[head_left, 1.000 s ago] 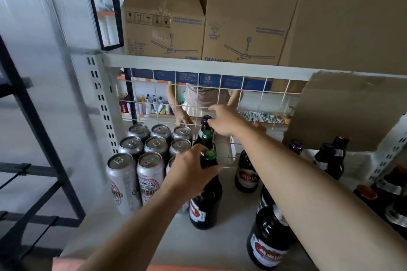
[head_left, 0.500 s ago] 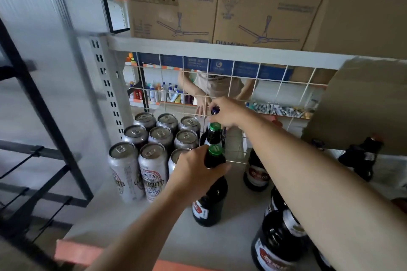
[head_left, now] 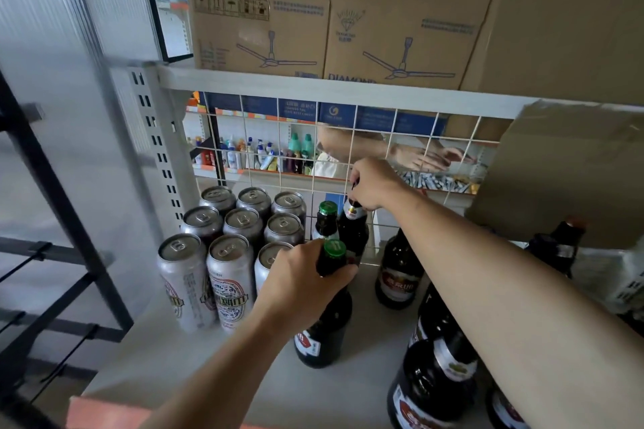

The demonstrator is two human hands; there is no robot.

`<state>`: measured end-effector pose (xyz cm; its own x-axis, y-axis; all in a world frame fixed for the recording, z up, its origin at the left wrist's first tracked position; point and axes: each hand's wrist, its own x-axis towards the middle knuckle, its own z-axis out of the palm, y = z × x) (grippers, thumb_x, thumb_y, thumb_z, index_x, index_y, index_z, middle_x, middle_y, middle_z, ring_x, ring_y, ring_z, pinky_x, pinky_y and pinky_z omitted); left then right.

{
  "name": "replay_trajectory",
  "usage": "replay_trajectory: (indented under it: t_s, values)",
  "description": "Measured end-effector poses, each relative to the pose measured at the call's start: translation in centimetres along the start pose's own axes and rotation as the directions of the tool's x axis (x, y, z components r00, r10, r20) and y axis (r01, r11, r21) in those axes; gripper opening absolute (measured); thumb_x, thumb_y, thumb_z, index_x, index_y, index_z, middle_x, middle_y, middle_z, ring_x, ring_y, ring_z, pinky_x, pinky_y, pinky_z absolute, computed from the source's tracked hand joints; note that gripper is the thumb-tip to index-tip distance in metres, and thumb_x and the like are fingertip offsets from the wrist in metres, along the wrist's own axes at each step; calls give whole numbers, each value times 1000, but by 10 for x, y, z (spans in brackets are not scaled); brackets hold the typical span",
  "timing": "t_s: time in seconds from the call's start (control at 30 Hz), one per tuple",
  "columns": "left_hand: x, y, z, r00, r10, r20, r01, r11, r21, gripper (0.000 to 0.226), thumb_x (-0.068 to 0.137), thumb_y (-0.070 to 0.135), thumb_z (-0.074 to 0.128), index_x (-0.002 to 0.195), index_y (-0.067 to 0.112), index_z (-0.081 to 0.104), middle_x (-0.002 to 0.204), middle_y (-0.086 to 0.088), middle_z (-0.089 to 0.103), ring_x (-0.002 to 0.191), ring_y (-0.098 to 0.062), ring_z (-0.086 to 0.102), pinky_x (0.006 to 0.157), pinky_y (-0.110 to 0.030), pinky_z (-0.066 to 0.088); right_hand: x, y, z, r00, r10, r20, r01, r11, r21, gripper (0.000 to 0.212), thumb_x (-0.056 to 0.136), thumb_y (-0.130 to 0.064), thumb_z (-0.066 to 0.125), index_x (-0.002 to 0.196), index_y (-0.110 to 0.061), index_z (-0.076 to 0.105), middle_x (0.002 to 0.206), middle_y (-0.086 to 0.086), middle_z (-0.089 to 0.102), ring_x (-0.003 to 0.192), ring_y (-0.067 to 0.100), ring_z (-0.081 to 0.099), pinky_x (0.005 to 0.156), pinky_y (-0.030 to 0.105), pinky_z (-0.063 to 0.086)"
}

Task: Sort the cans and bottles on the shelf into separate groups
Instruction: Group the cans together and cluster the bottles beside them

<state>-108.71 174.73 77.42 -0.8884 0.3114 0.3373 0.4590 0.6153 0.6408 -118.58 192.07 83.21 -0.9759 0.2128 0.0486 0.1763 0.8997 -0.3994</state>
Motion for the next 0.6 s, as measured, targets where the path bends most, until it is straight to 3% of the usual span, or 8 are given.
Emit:
replay_trajectory:
  t_s: [0.1,0.27,0.37,0.43,0.5,0.6]
  values:
    - [-2,3,2,1000,22,11,-22,999,-24,32,76,50,66,79,19,60,64,4,60,61,-13,55,48,-15,32,2,0,-1,1000,-13,14,14,1000,-12,20,87,6,59,105,2,67,109,19,65,93,30,64,72,33,52]
    - [-5,9,5,1000,-2,26,3,1000,-31,37,76,53,66,85,17,61,71,-1,64,66,-18,60,47,-18,35,2,-1,-2,1000,-15,19,16,999,-52,27,82,10,57,107,3,66,108,21,64,77,26,58,62,33,47]
    - [-7,15,9,1000,-1,27,1,1000,-11,37,78,54,64,88,18,62,68,4,58,60,-13,52,42,-13,32,1,1,-4,999,-41,9,42,997,-72,31,82,10,56,112,6,63,120,25,61,101,35,64,70,42,54]
    - [-6,18,11,1000,-7,19,7,1000,-6,38,78,55,63,90,18,62,69,5,58,60,-12,51,41,-12,31,-2,3,-7,999,-49,5,49,995,-87,31,82,11,54,112,6,64,121,24,60,107,34,62,76,43,54]
    - [-6,18,13,1000,-19,12,20,999,-32,40,77,56,63,90,18,63,71,4,62,62,-13,55,43,-11,32,-4,4,-10,999,-49,17,50,995,-91,32,83,12,53,113,7,64,121,25,60,105,36,62,79,45,54]
    - [-6,17,17,1000,-17,-8,16,998,-54,41,76,57,63,89,17,63,73,0,67,66,-15,61,47,-16,38,-5,6,-13,998,-59,30,61,992,-109,31,84,12,53,111,2,65,111,20,63,86,30,61,62,38,45]
